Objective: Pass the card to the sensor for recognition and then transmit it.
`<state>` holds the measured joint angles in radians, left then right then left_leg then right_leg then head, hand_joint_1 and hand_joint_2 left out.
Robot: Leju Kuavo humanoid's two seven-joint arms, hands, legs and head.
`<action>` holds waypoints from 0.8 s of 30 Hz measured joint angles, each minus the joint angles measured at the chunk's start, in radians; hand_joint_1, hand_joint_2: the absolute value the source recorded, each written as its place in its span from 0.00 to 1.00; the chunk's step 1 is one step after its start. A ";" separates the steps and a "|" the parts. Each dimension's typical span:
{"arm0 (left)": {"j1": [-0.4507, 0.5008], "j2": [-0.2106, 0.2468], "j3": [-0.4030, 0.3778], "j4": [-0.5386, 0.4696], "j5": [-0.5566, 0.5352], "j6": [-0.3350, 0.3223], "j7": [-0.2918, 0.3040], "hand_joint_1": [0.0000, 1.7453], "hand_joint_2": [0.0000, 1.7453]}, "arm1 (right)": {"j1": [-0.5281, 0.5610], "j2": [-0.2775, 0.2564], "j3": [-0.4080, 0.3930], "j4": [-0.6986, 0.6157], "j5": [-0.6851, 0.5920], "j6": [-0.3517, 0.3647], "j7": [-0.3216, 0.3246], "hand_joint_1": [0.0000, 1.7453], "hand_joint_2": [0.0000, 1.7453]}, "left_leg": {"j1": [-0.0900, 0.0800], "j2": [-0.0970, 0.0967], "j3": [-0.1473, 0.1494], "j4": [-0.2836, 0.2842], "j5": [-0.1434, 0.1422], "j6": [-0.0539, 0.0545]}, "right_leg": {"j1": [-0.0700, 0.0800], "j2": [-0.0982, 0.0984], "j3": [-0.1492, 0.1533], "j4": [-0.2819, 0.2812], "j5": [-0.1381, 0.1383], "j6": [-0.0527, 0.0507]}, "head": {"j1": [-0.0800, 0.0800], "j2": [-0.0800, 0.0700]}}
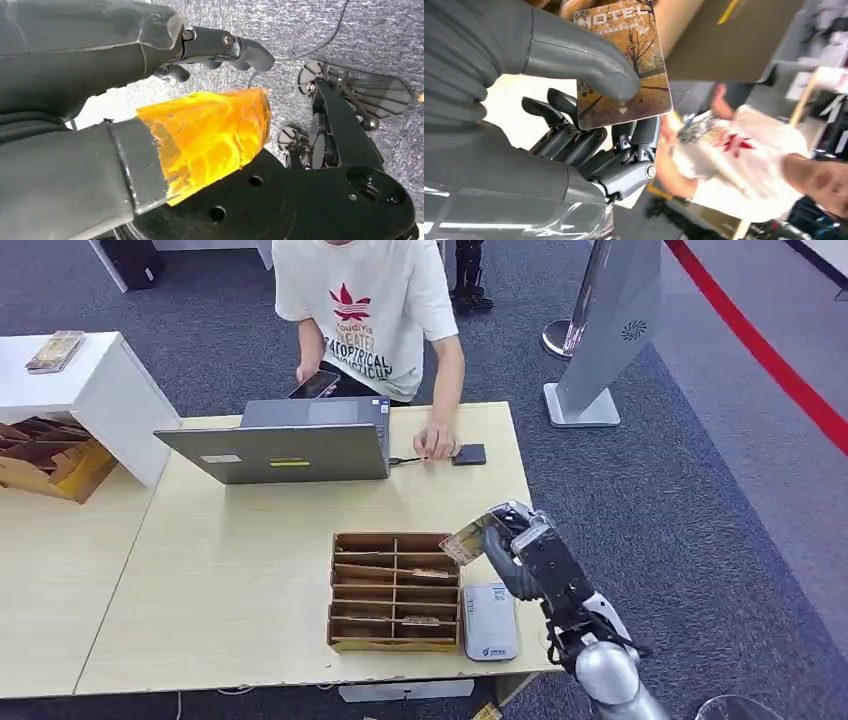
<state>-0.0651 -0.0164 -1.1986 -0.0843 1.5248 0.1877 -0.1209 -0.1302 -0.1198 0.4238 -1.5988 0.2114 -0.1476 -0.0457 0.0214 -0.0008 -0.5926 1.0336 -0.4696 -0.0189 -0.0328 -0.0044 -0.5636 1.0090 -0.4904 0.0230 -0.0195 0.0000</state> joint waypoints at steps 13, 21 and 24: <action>0.000 -0.002 0.006 0.010 0.000 -0.003 0.000 0.00 0.00 | 0.007 -0.040 0.004 0.006 0.133 0.028 0.075 1.00 1.00 | 0.000 0.000 0.000 0.000 0.000 0.000 | 0.000 0.000 0.000 0.000 0.000 0.000 | 0.000 0.000; -0.001 -0.002 0.006 0.017 0.000 -0.013 0.000 0.00 0.00 | -0.010 -0.059 0.031 0.038 0.254 0.057 0.153 1.00 1.00 | 0.000 0.000 0.000 0.000 0.000 0.000 | 0.000 0.000 0.000 0.000 0.000 0.000 | 0.000 0.000; -0.001 -0.002 0.006 0.020 0.000 -0.013 0.001 0.00 0.00 | -0.013 -0.064 0.038 0.049 0.262 0.057 0.159 1.00 1.00 | 0.000 0.000 0.000 0.000 0.000 0.000 | 0.000 0.000 0.000 0.000 0.000 0.000 | 0.000 0.000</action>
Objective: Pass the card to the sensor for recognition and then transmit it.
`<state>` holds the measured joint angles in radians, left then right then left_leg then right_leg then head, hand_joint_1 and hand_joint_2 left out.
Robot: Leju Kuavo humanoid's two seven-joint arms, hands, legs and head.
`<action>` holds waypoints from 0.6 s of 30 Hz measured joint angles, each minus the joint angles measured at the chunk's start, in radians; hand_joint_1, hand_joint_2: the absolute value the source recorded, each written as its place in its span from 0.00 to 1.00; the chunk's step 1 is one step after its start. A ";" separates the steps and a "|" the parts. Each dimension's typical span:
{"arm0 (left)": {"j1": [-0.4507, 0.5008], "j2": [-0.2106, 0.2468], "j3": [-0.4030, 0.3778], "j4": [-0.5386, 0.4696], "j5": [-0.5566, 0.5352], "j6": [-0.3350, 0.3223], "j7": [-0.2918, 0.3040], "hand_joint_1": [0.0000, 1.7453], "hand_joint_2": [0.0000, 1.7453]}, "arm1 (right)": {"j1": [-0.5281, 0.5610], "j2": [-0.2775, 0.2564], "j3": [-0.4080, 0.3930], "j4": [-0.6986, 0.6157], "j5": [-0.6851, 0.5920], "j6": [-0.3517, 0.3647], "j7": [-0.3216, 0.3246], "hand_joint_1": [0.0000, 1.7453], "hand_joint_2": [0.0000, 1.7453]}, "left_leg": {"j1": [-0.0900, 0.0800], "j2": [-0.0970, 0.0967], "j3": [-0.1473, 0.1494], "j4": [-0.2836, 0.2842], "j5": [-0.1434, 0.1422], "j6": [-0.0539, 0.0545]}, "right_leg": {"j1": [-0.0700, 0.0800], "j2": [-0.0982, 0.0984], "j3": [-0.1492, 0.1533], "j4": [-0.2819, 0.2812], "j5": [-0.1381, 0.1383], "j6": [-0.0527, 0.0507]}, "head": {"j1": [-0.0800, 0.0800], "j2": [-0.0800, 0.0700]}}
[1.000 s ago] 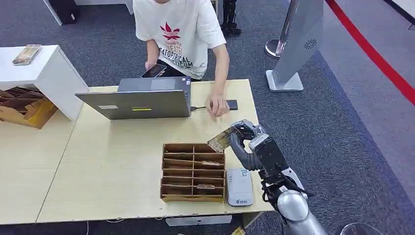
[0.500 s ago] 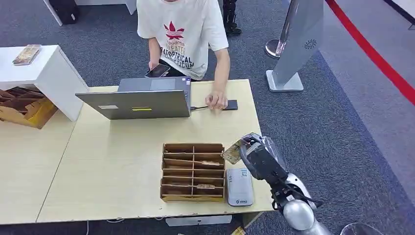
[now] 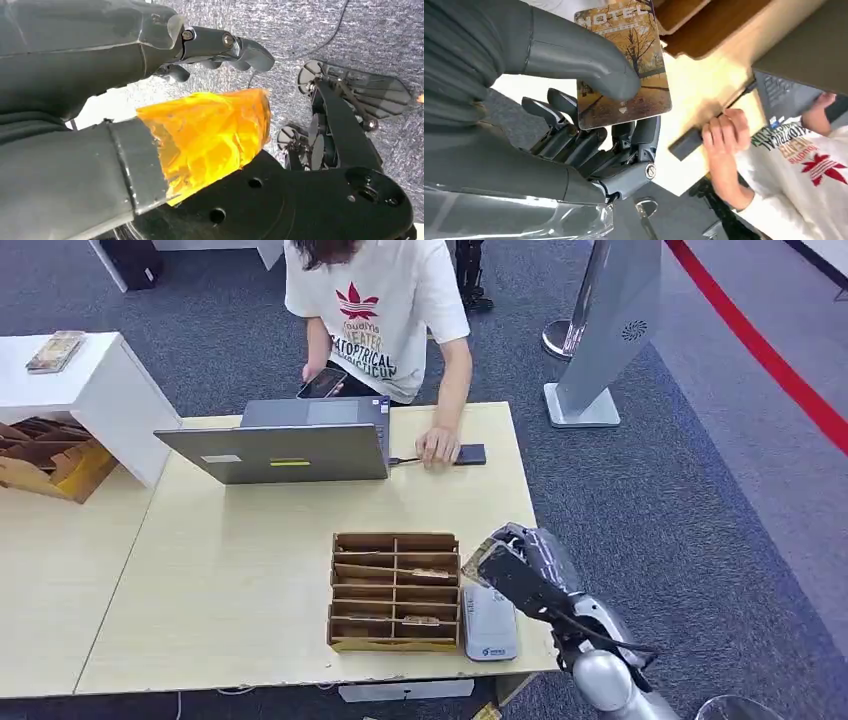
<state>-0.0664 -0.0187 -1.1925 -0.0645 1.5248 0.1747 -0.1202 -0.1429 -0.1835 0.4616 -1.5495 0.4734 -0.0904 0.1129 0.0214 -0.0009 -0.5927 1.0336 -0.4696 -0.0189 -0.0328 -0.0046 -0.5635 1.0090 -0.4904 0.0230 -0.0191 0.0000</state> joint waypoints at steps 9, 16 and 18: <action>0.000 -0.001 0.000 0.006 0.000 -0.004 0.003 0.00 0.00 | -0.003 -0.013 0.011 0.022 0.045 0.017 0.034 1.00 1.00 | 0.000 0.000 0.000 0.000 0.000 0.000 | 0.000 0.000 0.000 0.000 0.000 0.000 | 0.000 0.000; 0.000 -0.001 0.000 0.008 0.000 -0.011 0.003 0.00 0.00 | -0.010 -0.032 0.018 0.045 0.051 0.074 0.056 1.00 1.00 | 0.000 0.000 0.000 0.000 0.000 0.000 | 0.000 0.000 0.000 0.000 0.000 0.000 | 0.000 0.000; 0.000 -0.001 0.000 0.010 0.000 -0.013 0.004 0.00 0.00 | -0.019 -0.045 0.026 0.053 0.035 0.101 0.058 1.00 1.00 | 0.000 0.000 0.000 0.000 0.000 0.000 | 0.000 0.000 0.000 0.000 0.000 0.000 | 0.000 0.000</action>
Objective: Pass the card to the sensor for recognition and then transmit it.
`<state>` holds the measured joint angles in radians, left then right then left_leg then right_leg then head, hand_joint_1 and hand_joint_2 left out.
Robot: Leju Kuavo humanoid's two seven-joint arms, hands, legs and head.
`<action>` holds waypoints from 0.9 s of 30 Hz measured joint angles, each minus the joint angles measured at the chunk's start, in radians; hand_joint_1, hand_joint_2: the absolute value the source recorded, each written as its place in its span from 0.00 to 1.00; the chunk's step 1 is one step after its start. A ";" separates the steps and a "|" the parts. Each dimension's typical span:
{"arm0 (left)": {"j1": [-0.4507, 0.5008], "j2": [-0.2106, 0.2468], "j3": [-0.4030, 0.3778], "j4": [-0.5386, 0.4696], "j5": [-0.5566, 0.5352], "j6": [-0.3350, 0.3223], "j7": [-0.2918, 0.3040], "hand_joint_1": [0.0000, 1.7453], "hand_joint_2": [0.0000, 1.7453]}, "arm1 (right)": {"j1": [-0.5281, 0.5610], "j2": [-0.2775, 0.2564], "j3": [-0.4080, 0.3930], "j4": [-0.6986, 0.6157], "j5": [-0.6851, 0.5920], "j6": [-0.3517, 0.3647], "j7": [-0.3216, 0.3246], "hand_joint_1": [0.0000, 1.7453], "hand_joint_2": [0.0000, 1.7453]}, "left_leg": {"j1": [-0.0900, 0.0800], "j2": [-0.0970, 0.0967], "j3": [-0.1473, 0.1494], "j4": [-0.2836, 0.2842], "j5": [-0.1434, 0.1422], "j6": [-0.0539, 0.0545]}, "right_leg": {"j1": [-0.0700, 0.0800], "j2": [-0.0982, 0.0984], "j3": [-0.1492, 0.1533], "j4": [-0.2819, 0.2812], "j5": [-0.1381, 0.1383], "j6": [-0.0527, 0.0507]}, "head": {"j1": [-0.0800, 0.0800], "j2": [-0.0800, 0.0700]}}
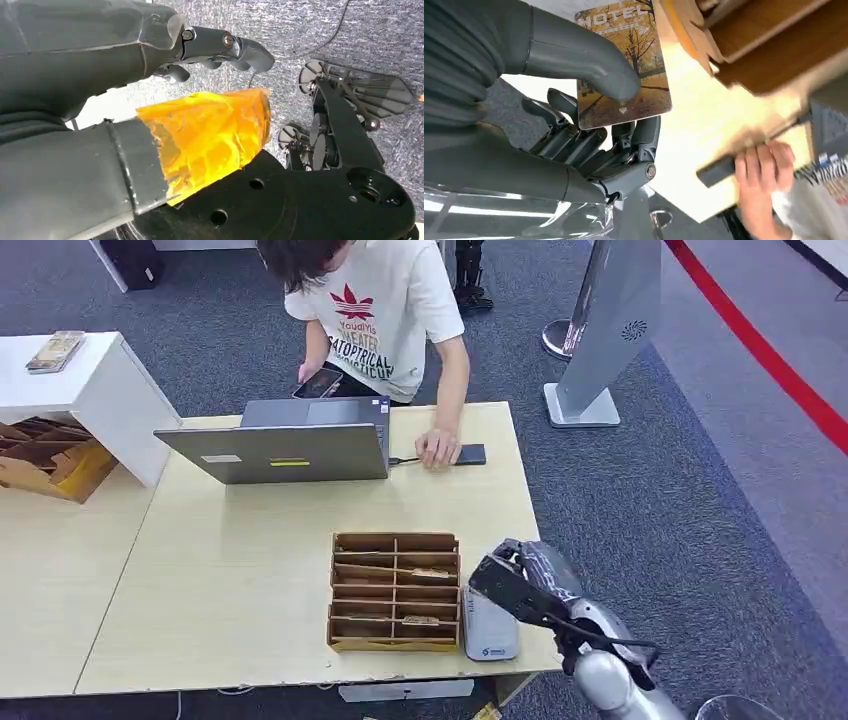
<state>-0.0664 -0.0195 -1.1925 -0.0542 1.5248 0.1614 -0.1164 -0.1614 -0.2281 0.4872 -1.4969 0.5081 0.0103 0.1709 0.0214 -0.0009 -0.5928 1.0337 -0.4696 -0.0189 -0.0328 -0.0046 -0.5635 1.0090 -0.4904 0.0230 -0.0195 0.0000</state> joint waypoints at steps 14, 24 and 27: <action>0.000 0.002 0.000 0.002 0.000 0.000 0.003 0.00 0.00 | -0.049 -0.055 0.043 0.052 -0.084 0.076 -0.003 1.00 1.00 | 0.000 0.000 0.000 0.000 0.000 0.000 | 0.000 0.000 0.000 0.000 0.000 0.000 | 0.000 0.000; 0.001 0.005 0.000 0.002 0.000 0.003 0.009 0.00 0.00 | -0.078 -0.085 0.086 0.086 -0.115 0.098 0.018 1.00 1.00 | 0.000 0.000 0.000 0.000 0.000 0.000 | 0.000 0.000 0.000 0.000 0.000 0.000 | 0.000 0.000; 0.001 0.006 0.000 0.002 0.000 0.003 0.009 0.00 0.00 | -0.084 -0.092 0.094 0.095 -0.119 0.105 0.026 1.00 1.00 | 0.000 0.000 0.000 0.000 0.000 0.000 | 0.000 0.000 0.000 0.000 0.000 0.000 | 0.000 0.000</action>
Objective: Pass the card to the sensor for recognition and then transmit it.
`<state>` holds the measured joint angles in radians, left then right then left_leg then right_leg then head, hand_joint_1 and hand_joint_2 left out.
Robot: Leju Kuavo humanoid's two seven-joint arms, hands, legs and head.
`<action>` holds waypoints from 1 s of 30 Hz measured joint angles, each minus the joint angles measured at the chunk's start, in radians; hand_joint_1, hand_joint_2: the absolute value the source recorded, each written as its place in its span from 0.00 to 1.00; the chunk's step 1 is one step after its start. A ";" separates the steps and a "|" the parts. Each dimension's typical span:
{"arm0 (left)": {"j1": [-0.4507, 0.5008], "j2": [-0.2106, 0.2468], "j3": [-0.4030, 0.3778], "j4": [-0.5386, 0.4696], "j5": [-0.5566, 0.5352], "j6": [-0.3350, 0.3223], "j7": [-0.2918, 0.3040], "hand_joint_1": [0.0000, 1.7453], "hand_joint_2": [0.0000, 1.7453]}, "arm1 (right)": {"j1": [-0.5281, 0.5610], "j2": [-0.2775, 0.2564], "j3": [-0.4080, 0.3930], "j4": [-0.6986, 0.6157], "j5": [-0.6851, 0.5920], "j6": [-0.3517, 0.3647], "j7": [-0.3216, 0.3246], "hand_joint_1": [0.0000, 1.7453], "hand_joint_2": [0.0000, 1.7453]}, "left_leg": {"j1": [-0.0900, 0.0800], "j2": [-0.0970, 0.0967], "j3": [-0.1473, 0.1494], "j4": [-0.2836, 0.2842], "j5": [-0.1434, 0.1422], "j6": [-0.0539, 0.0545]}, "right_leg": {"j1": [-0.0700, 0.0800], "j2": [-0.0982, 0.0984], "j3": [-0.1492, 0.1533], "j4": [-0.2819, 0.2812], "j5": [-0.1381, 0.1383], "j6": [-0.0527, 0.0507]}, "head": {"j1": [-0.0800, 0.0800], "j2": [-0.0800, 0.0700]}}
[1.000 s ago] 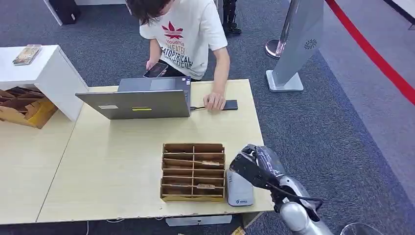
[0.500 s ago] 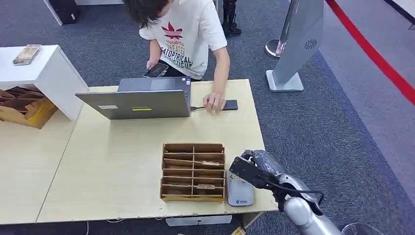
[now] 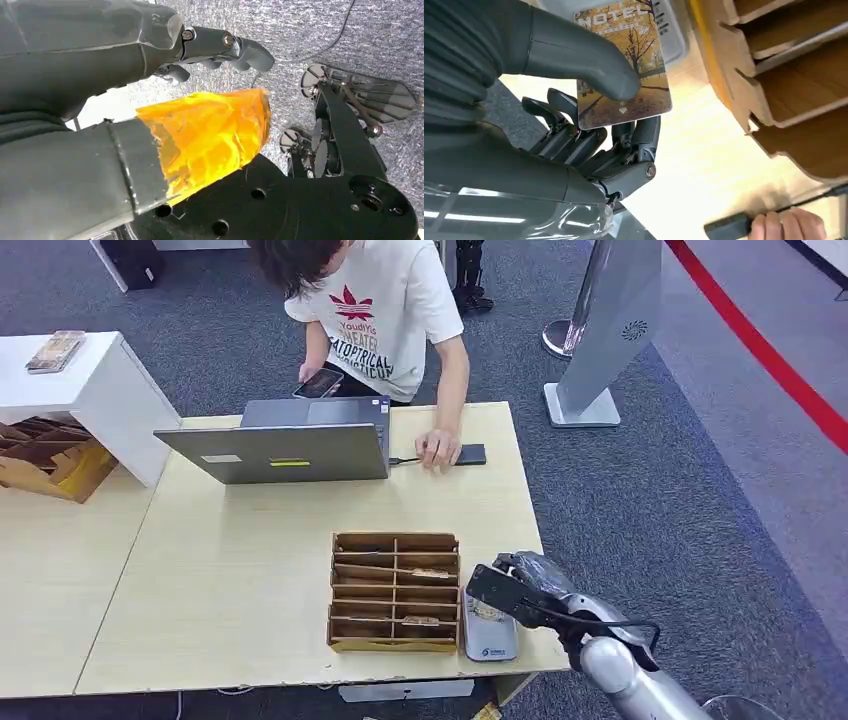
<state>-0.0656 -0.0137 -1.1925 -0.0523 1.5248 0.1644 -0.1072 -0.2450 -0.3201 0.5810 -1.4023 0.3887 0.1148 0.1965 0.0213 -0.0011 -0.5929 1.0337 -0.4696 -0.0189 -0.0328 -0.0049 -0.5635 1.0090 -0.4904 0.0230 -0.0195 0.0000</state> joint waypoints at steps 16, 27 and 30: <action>0.001 0.002 0.000 0.000 0.000 0.003 0.000 0.00 0.00 | -0.026 -0.038 0.043 0.034 -0.012 0.013 0.018 1.00 1.00 | 0.000 0.000 0.000 0.000 0.000 0.000 | 0.000 0.000 0.000 0.000 0.000 0.000 | 0.000 0.000; 0.005 0.006 0.000 0.000 0.000 0.005 0.000 0.00 0.00 | -0.030 -0.043 0.059 0.044 -0.014 0.021 0.021 1.00 1.00 | 0.000 0.000 0.000 0.000 0.000 0.000 | 0.000 0.000 0.000 0.000 0.000 0.000 | 0.000 0.000; 0.006 0.006 0.000 0.000 0.000 0.006 0.000 0.00 0.00 | -0.030 -0.043 0.063 0.046 -0.014 0.021 0.021 1.00 1.00 | 0.000 0.000 0.000 0.000 0.000 0.000 | 0.000 0.000 0.000 0.000 0.000 0.000 | 0.000 0.000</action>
<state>-0.0595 -0.0080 -1.1925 -0.0523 1.5248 0.1705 -0.1068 -0.2748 -0.3632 0.6443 -1.3565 0.3742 0.1354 0.2171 0.0213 -0.0010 -0.5928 1.0337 -0.4696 -0.0189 -0.0329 -0.0048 -0.5635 1.0090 -0.4903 0.0230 -0.0195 0.0000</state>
